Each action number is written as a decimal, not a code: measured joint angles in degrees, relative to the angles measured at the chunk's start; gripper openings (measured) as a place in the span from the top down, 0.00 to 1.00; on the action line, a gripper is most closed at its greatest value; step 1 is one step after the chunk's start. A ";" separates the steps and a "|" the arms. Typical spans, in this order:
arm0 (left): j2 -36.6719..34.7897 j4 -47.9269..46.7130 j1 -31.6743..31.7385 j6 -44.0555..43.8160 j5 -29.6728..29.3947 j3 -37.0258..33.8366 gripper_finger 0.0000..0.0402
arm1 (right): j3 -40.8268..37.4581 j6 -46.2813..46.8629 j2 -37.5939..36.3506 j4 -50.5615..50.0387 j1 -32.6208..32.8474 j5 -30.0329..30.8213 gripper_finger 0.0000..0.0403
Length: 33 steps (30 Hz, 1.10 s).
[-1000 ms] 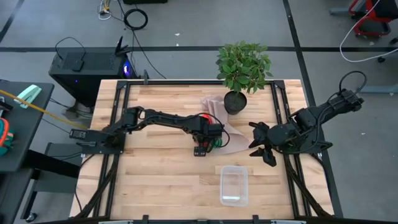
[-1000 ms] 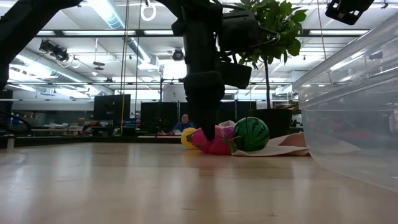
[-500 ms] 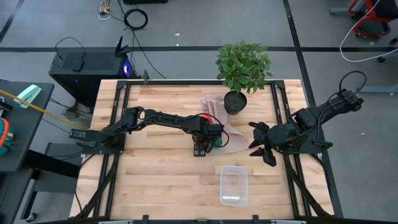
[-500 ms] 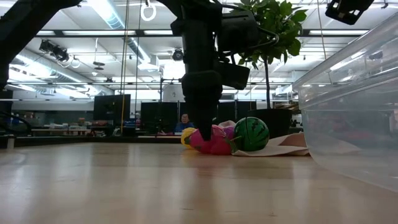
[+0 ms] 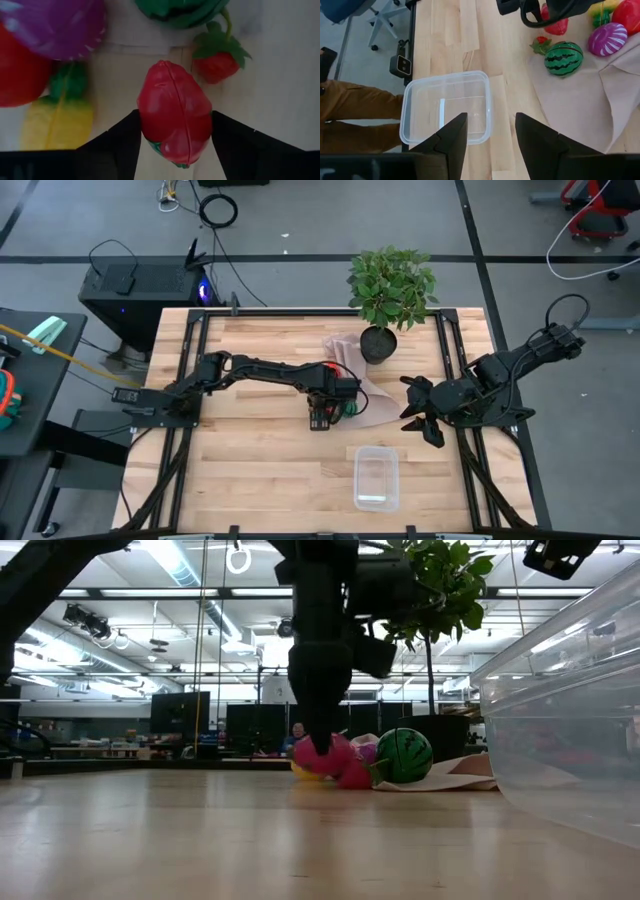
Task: Pick and placing Produce into tupperware
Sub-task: Put the red dragon fruit into the transparent bin
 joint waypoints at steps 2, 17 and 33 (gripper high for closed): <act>0.00 -1.59 0.00 -0.13 0.02 2.51 0.47 | 0.00 0.00 0.00 0.00 0.00 0.00 0.58; -0.74 -16.18 -7.59 -6.97 0.81 28.20 0.45 | 0.00 5.47 0.01 -8.40 -0.01 -0.04 0.58; -1.60 -2.12 -13.43 -13.61 0.39 27.76 0.45 | -0.02 11.14 -1.68 -13.73 -0.01 3.78 0.58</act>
